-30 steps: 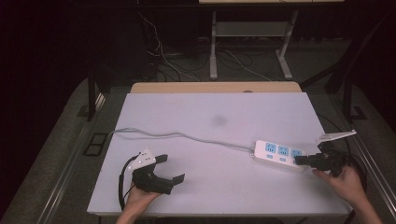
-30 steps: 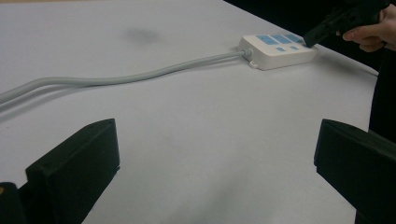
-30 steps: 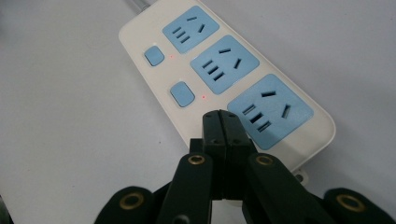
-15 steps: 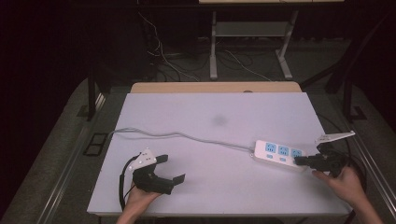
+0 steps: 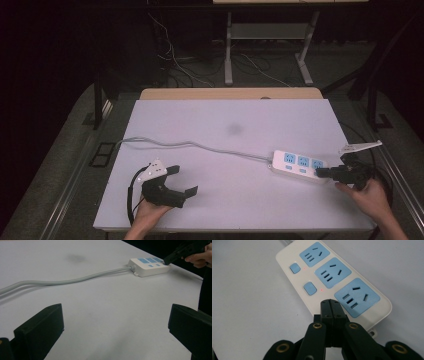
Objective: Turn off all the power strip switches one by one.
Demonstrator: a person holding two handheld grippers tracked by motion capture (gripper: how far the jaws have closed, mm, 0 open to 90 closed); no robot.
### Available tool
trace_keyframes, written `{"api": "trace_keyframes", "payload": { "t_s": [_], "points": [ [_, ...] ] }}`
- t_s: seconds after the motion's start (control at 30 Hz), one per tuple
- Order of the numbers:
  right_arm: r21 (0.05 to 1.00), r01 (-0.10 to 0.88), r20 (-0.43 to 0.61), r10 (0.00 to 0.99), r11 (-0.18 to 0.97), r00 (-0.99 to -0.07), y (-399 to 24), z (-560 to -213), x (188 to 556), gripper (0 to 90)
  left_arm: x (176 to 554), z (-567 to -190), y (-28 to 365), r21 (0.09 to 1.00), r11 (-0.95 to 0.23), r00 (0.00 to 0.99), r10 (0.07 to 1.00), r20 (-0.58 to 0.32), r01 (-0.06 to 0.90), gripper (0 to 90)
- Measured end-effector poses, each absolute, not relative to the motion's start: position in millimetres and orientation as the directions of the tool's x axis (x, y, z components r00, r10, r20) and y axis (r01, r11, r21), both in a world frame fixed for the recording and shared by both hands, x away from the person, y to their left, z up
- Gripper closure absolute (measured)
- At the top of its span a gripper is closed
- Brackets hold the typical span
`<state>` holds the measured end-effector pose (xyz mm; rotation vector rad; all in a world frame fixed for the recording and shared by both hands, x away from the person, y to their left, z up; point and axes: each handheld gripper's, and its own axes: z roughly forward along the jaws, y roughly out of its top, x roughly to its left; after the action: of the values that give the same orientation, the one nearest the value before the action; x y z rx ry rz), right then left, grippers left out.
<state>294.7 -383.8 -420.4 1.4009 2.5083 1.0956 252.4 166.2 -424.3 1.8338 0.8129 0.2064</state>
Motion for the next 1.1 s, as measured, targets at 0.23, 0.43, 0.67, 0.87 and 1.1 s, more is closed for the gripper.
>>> {"api": "trace_keyframes", "payload": {
  "t_s": [0.23, 0.43, 0.67, 0.87, 1.1],
  "points": [
    [0.618, 0.713, 0.267, 0.763, 0.333, -0.588, -384, -417, 294, 90.0, 253, -425, 166, 0.879, -0.197, 0.751, 0.618, -0.233, 0.434, 0.0],
    [0.625, 0.7, 0.251, 0.76, 0.347, -0.6, -381, -413, 293, 90.0, 253, -425, 166, 0.879, -0.197, 0.751, 0.618, -0.233, 0.435, 0.0],
    [0.633, 0.686, 0.243, 0.749, 0.358, -0.616, -377, -400, 295, 90.0, 253, -424, 166, 0.879, -0.196, 0.751, 0.618, -0.233, 0.434, 0.0],
    [0.635, 0.671, 0.226, 0.739, 0.383, -0.635, -373, -389, 298, 90.0, 253, -424, 166, 0.879, -0.198, 0.752, 0.617, -0.232, 0.433, 0.0],
    [0.637, 0.664, 0.22, 0.734, 0.391, -0.643, -368, -381, 302, 90.0, 253, -424, 166, 0.88, -0.196, 0.751, 0.618, -0.232, 0.433, 0.0]
  ]
}}
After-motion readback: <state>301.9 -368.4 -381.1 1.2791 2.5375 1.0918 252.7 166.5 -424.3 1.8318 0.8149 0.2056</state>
